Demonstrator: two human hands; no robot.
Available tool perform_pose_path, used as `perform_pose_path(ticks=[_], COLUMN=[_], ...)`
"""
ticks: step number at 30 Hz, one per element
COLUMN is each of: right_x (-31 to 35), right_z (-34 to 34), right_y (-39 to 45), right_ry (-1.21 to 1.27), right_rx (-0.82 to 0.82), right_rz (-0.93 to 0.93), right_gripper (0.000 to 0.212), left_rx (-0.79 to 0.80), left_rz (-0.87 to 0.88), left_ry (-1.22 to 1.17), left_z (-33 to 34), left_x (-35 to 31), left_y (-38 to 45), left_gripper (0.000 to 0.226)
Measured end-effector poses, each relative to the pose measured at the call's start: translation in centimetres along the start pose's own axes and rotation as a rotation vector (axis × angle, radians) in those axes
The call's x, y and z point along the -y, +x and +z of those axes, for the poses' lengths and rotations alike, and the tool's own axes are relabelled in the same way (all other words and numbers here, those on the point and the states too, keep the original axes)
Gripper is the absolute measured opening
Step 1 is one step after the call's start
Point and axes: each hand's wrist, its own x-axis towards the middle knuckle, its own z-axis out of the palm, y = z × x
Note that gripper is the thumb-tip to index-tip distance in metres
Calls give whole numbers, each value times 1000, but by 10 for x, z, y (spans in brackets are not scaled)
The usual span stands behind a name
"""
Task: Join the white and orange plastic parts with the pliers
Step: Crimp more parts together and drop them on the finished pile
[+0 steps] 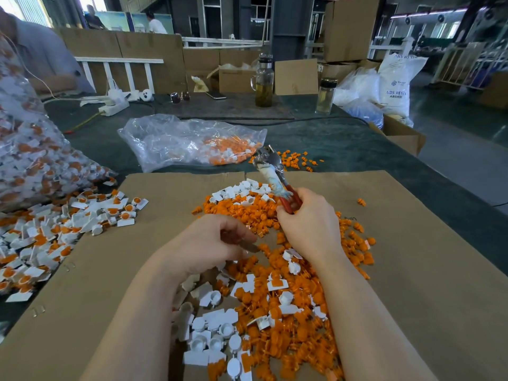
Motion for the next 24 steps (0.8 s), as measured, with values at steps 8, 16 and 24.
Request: perform_pose_path(ticks=[8,16,24], right_x=[0,1,8], right_z=[-1,-1,-5], right_y=[0,0,-3], right_ry=[9,67,437], right_rx=[-4,-5,48], right_rz=[8,19,6], right_gripper=[8,11,5], left_rx=[1,-278,-550], left_rz=[-54,-100,-115], left_ry=[256,60,-568], left_z=[-3,6,12], left_x=[6,-1,-15], left_y=[1,3,2], left_gripper=[24,8,7])
